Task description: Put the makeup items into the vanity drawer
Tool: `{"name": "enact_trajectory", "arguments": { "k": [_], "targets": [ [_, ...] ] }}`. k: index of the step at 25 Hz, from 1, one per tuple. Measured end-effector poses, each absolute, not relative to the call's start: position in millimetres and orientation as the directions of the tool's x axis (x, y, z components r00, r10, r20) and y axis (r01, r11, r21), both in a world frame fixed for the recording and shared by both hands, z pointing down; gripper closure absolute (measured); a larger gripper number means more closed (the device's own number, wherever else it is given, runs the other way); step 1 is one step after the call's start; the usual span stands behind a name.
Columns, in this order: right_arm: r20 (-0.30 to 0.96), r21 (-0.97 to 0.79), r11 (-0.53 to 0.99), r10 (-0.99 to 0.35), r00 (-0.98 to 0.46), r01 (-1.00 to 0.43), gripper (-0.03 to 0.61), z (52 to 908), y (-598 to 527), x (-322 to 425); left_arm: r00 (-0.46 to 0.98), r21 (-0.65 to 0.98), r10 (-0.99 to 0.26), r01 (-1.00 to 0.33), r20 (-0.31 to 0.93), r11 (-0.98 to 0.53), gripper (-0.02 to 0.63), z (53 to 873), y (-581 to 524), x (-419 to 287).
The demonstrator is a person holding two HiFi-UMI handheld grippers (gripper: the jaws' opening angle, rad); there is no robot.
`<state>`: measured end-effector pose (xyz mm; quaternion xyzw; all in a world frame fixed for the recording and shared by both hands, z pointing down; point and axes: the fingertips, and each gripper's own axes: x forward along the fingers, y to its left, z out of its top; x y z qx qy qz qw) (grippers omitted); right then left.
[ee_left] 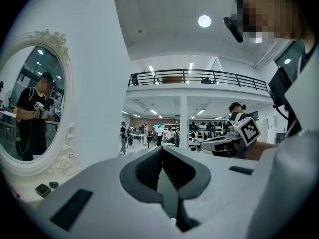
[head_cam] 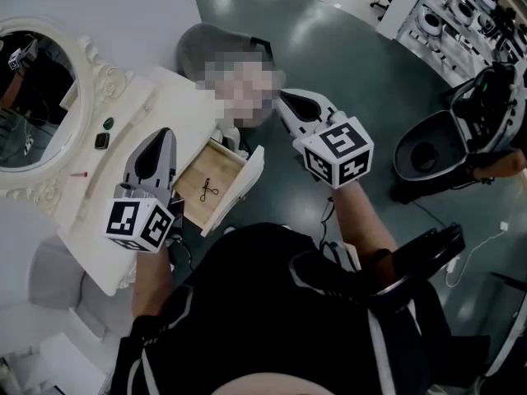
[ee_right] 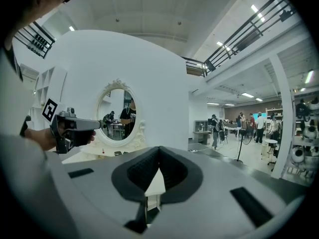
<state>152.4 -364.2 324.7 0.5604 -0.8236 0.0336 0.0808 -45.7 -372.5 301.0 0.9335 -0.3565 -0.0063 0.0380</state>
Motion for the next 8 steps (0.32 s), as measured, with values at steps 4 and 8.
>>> {"name": "enact_trajectory", "arguments": {
  "k": [4, 8],
  "targets": [
    [0.166, 0.045, 0.375, -0.917, -0.364, -0.926, 0.575, 320.3, -368.0, 149.6, 0.740, 0.100, -0.672, -0.671, 0.028, -0.735, 0.609, 304.5, -379.6, -50.7],
    [0.163, 0.052, 0.378, -0.916, -0.366, -0.924, 0.575, 318.6, -368.1, 147.0, 0.735, 0.096, -0.677, -0.677, 0.042, -0.730, 0.609, 309.0, -380.0, -53.5]
  ]
}}
